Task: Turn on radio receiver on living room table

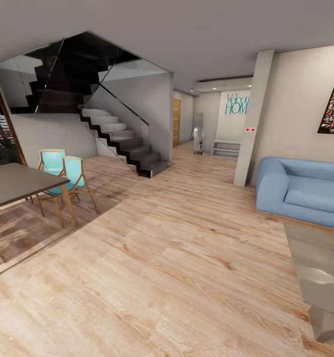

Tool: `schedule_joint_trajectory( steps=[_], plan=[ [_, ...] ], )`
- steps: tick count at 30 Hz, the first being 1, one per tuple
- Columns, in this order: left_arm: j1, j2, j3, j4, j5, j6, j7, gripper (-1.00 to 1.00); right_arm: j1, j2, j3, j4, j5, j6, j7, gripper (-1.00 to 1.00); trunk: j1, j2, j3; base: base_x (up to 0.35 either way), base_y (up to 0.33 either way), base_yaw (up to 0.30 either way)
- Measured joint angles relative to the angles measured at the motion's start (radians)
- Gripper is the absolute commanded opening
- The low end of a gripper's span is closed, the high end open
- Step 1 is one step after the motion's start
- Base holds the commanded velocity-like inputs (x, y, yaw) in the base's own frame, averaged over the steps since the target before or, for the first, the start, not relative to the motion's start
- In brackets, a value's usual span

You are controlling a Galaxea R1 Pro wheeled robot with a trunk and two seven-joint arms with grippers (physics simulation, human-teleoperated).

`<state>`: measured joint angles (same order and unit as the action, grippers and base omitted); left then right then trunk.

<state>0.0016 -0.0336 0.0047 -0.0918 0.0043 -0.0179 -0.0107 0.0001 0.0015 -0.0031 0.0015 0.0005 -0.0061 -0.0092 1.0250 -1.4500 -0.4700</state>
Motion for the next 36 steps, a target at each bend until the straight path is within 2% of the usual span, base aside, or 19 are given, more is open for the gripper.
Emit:
schedule_joint_trajectory(
  steps=[29, 36],
  plan=[
    [0.000, 0.001, 0.002, 0.001, 0.008, 0.003, 0.014, 1.00, 0.000, 0.000, -0.007, 0.000, -0.010, 0.000, -0.001, 1.00, 0.000, 0.000, 0.000, 0.319, 0.000, 0.000],
    [0.000, 0.001, 0.001, 0.001, 0.008, 0.003, 0.014, 1.00, 0.000, 0.000, 0.001, 0.000, 0.002, 0.000, -0.002, 1.00, 0.000, 0.000, 0.000, 0.323, 0.000, -0.061]
  ],
)
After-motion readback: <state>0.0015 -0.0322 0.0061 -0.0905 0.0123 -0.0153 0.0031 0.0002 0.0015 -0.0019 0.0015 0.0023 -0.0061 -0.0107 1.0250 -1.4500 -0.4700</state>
